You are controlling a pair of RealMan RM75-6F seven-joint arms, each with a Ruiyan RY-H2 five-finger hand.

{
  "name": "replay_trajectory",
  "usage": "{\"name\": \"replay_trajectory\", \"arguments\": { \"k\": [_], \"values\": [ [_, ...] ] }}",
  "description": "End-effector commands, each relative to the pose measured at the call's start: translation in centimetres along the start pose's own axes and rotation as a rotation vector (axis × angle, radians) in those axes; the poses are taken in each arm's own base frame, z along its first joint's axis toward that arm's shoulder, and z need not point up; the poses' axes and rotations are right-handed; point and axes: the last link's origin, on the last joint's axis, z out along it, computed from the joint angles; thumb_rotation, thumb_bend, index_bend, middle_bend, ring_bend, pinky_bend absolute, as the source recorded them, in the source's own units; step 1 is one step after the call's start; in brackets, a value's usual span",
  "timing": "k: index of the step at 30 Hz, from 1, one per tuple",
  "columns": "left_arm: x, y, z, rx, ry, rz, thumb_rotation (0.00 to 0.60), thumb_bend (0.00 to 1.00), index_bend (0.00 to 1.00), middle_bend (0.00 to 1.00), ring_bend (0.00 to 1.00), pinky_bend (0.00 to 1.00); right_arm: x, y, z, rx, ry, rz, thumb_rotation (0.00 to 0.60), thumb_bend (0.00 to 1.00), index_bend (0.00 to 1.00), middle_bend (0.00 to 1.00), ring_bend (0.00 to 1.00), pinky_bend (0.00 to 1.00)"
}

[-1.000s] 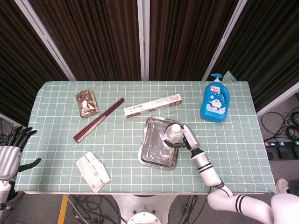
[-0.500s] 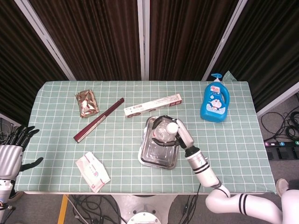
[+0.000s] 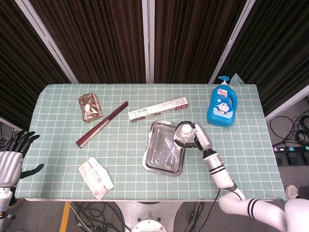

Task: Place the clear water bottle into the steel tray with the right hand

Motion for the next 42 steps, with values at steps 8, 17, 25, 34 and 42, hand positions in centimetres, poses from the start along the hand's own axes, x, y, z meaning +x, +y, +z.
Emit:
{"name": "replay_trajectory", "arguments": {
  "k": [8,17,25,34,42],
  "values": [
    [0.0,-0.4,0.0,0.008,-0.003,0.002,0.6,0.14,0.24,0.24,0.1,0.19,-2.8,-0.1,2.4,-0.044,-0.047,0.031,0.6,0.25,0.61,0.54,0.35,0.45],
    [0.1,-1.2,0.2,0.02,0.004,0.0,0.6,0.14,0.24,0.23,0.1,0.19,-5.4,3.2,3.2,-0.115,-0.078,0.06,0.6,0.2,0.61,0.54,0.36,0.45],
    [0.1,-2.0,0.3,0.034,0.004,-0.004,0.6,0.14,0.24,0.23,0.1,0.19,-6.6,4.7,3.3,-0.122,-0.086,0.045,0.6,0.06,0.61,0.54,0.35,0.45],
    [0.0,-1.8,0.2,0.022,0.006,-0.009,0.6,0.14,0.24,0.24,0.1,0.19,-6.3,4.5,2.3,-0.082,-0.189,-0.012,0.6,0.0,0.36,0.45,0.22,0.32],
    [0.2,-1.3,0.0,0.013,0.008,-0.004,0.6,0.14,0.24,0.24,0.1,0.19,-5.3,4.7,1.3,-0.109,-0.258,-0.081,0.6,0.0,0.0,0.1,0.0,0.02]
  ]
}}
